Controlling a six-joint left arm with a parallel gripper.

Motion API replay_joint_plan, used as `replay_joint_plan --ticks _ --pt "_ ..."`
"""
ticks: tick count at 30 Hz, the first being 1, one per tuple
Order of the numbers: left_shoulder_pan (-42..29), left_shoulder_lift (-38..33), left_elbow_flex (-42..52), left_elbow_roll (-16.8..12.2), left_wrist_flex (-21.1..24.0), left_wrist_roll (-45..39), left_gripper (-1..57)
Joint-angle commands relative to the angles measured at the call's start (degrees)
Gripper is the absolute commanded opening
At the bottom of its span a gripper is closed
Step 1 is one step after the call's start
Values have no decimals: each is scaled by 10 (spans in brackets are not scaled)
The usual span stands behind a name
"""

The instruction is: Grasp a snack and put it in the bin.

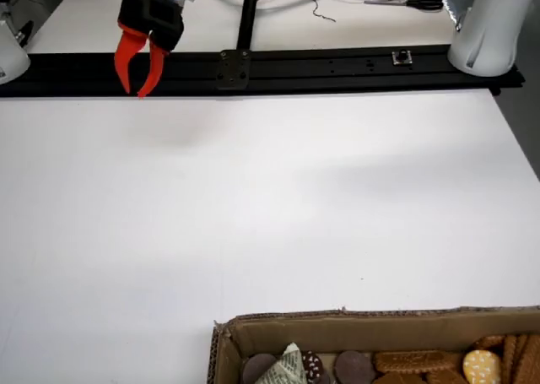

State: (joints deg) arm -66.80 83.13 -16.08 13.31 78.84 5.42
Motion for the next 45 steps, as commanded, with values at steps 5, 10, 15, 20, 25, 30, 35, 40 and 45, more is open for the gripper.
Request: replay_joint_plan --ticks 5,10,15,20,25,30,35,40,45 --pt "-18 -70 115 0 1 -17 52" --pt "-23 -134 219 0 0 -35 54" --pt "-29 -177 291 -1 -5 -52 54" --pt "-34 -198 327 -9 -14 -73 51" --pt "-38 -213 354 -22 -30 -97 45" --pt "-39 -281 472 -26 -83 -133 37" --pt "-37 -380 633 -28 -155 -167 34" --pt "-34 -469 773 -32 -226 -188 32" --pt "-31 -525 858 -39 -271 -189 24"
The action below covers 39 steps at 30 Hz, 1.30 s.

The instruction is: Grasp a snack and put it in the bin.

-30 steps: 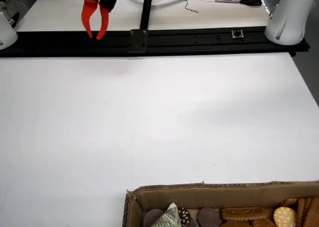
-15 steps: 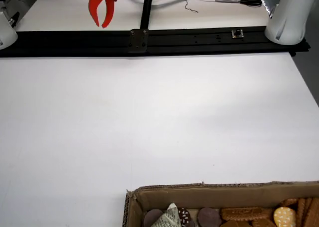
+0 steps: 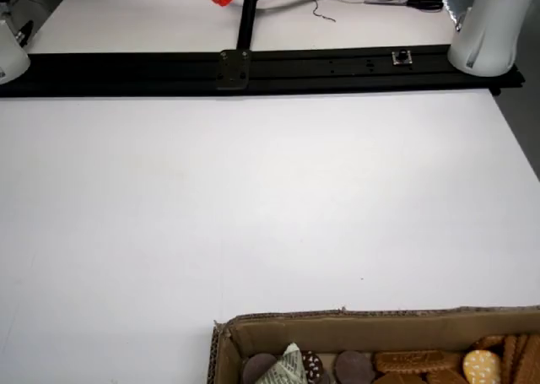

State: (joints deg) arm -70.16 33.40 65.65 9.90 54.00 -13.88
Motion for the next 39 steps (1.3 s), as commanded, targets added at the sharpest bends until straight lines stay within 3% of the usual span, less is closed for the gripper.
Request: replay_joint_plan --ticks 1,8,16,23,32,39 --pt "3 -34 51 -7 -28 7 21" --pt "4 -56 85 -21 -60 26 2" --pt "4 -64 93 -45 -65 42 7" --pt "-2 -78 94 -52 -49 31 35" --pt "-2 -108 90 -52 -20 -41 46" --pt "5 -123 89 -52 8 -28 49"
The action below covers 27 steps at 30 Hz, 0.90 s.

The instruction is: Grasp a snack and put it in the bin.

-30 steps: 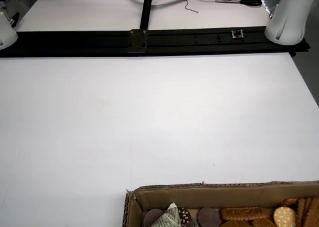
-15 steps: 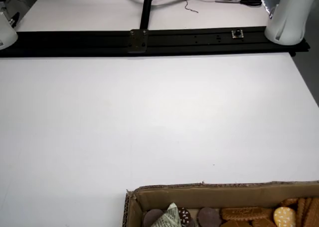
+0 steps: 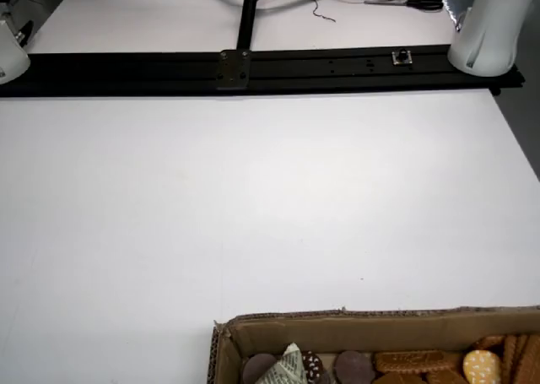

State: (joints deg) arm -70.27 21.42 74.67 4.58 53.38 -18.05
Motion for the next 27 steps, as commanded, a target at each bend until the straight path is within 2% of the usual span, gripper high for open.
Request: replay_joint_plan --ticks 1,16,27 --pt "9 -5 -1 2 17 16 49" --pt "66 -9 -1 3 27 27 49" --pt "63 -9 -1 3 28 31 49"
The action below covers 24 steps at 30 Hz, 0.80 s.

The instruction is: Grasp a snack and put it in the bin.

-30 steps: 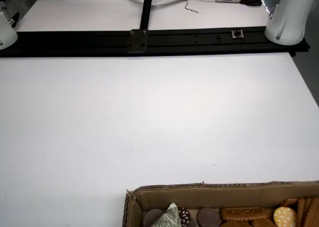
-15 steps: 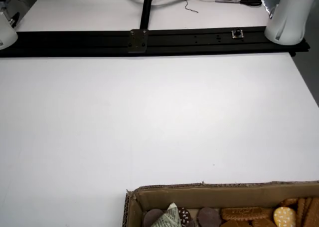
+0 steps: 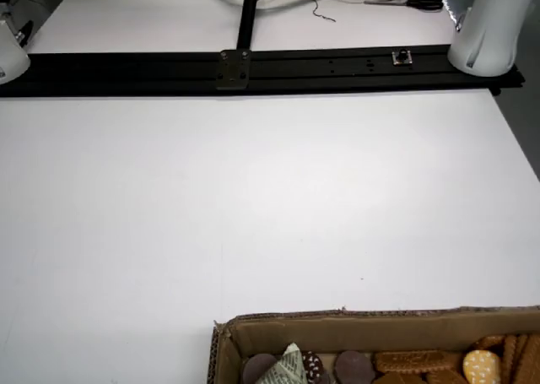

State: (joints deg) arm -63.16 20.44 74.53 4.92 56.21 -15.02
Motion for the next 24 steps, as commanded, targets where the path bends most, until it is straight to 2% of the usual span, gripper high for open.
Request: replay_joint_plan --ticks 1,14,24 --pt "-11 0 0 0 -1 1 49" --pt "-48 1 0 0 -1 -3 49" --pt "-48 1 0 0 0 -4 49"
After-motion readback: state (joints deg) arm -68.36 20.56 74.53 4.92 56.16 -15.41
